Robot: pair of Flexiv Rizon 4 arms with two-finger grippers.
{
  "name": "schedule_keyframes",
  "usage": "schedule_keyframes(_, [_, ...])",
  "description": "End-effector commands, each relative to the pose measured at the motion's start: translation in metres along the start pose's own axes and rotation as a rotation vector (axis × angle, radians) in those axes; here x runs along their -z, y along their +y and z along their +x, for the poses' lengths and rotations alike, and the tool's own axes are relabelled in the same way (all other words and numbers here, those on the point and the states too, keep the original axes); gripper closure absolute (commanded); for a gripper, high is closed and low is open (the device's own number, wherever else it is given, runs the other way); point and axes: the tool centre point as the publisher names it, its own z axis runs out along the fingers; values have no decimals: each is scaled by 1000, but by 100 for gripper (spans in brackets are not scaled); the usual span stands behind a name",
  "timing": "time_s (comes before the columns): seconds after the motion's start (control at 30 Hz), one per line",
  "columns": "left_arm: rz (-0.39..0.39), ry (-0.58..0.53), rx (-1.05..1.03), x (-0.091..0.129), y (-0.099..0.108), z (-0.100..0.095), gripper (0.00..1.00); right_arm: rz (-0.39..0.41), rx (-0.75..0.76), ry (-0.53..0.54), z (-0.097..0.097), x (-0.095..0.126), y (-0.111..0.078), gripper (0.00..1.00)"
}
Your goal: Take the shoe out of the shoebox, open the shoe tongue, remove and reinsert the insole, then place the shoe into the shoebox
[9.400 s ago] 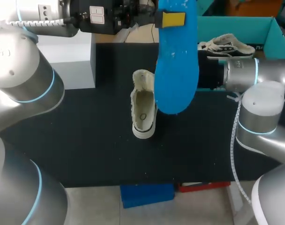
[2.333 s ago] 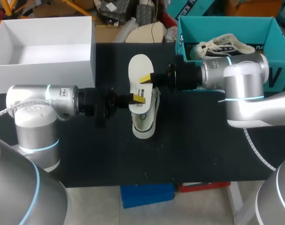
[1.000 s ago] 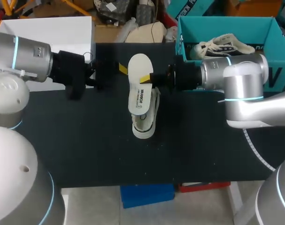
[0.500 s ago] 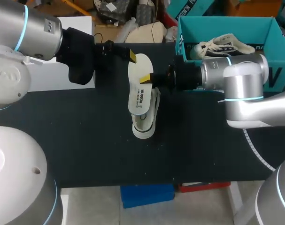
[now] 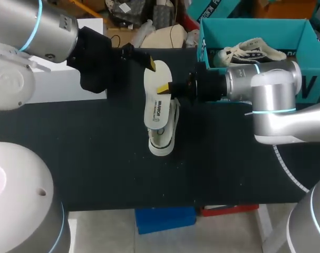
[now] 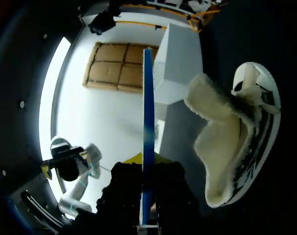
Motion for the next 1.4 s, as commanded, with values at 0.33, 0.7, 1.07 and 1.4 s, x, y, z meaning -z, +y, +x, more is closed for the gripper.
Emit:
schedule_keyframes(0.33, [33, 576, 103, -12, 8, -26, 0, -1, -1, -3, 0, -1, 0, 100])
schedule_keyframes(0.7, [33, 576, 103, -12, 8, -26, 0, -1, -1, -3, 0, -1, 0, 100])
schedule_keyframes(1.07, [138, 636, 98, -41, -6, -19, 0, -1, -1, -3, 0, -1, 0, 100])
schedule_keyframes(1.4, [180, 758, 58, -58, -14, -10, 0, -1, -1, -3, 0, -1, 0, 100])
